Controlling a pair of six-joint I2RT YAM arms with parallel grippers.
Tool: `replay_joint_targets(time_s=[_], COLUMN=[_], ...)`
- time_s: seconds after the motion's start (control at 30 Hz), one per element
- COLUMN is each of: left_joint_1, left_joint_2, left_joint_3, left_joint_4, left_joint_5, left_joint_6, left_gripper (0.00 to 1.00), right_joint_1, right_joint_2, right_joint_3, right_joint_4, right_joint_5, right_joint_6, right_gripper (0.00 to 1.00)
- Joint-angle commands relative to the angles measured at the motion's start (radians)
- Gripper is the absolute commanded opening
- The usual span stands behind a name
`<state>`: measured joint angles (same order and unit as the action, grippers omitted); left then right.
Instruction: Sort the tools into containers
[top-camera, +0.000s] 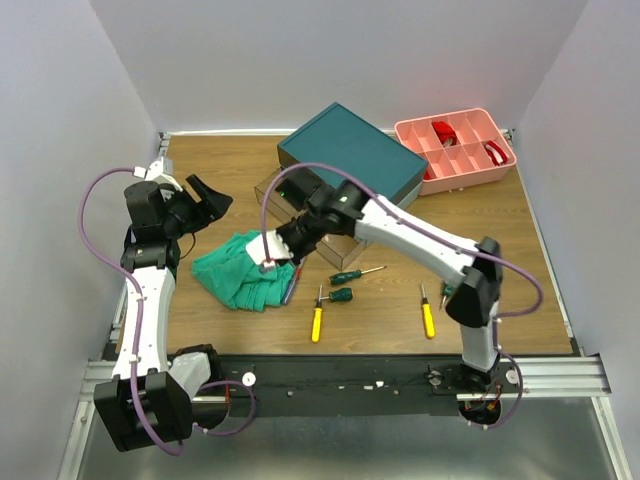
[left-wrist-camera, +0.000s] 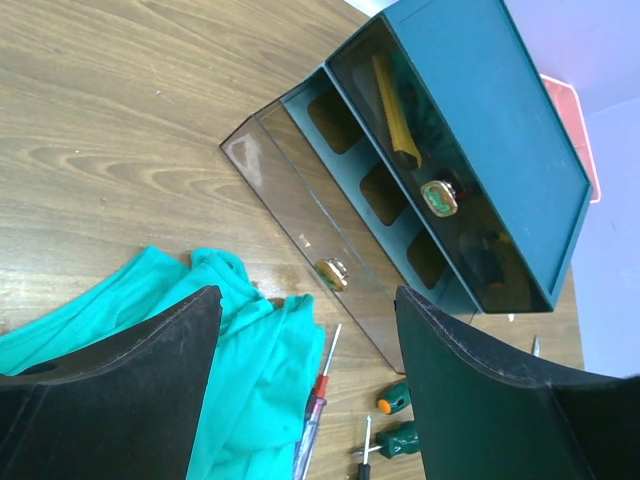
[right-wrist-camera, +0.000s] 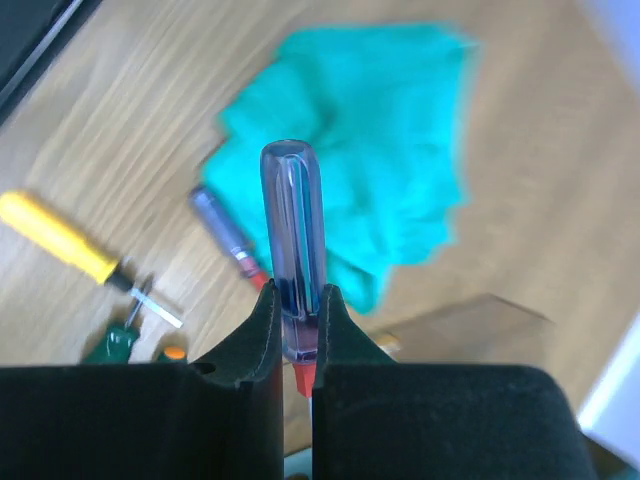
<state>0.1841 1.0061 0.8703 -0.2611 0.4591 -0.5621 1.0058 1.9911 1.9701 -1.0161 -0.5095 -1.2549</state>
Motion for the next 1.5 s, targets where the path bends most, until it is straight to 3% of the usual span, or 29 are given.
replay_joint_targets(time_s=[0.0,0.07,0.23,0.47,0.7,0.8,0.83,0.9,1.0,1.07,1.17,1.33,1.47], left_joint_1=[0.006,0.006,0.006,0.012,0.035,0.046,0.052,0.060,0.072,0.078,0.081,0.083,0.090], left_joint_2=[0.008,0.003,-0.001,0.011,0.031,0.035,0.037,0.035,0.029,0.020,0.014,-0.014,-0.037], left_joint_3=[0.035,0.039,0.044,0.044,0.045,0.047,0.050,0.059,0.064,0.056,0.042,0.021,-0.005], left_joint_4=[0.045,0.048,0.036,0.029,0.026,0.036,0.036,0.033,0.031,0.037,0.043,0.048,0.036], left_joint_5=[0.041,0.036,0.018,-0.010,-0.013,-0.011,-0.010,-0.007,-0.004,-0.002,0.003,0.006,0.000], left_joint_6=[-0.051,-0.055,-0.045,-0.030,-0.025,-0.035,-0.035,-0.036,-0.035,-0.035,-0.038,-0.038,-0.030], left_gripper=[0.79,0.79,0.79,0.79,0.79,0.79,0.79,0.80,0.81,0.81,0.81,0.81,0.81], right_joint_1=[-0.007,-0.036,-0.150,-0.220,-0.231,-0.231,-0.231,-0.230,-0.222,-0.202,-0.146,-0.053,-0.006], right_joint_2=[-0.098,-0.068,0.057,0.138,0.199,0.204,0.196,0.173,0.111,0.057,-0.021,-0.074,-0.060], right_joint_3=[-0.079,-0.064,0.099,0.087,0.121,0.125,0.125,0.116,0.090,0.037,-0.118,-0.316,-0.398], right_joint_4=[0.334,0.404,0.349,0.381,0.337,0.329,0.330,0.335,0.306,0.223,0.156,0.117,0.181], right_joint_5=[0.204,0.364,0.397,0.465,0.382,0.396,0.401,0.382,0.216,0.006,-0.098,-0.083,-0.012], right_joint_6=[0.395,0.532,0.770,0.834,0.885,0.925,0.925,0.916,0.824,0.657,0.401,0.070,-0.020], right_gripper=[0.01,0.01,0.01,0.01,0.01,0.37,0.61,0.72,0.72,0.70,0.69,0.67,0.68])
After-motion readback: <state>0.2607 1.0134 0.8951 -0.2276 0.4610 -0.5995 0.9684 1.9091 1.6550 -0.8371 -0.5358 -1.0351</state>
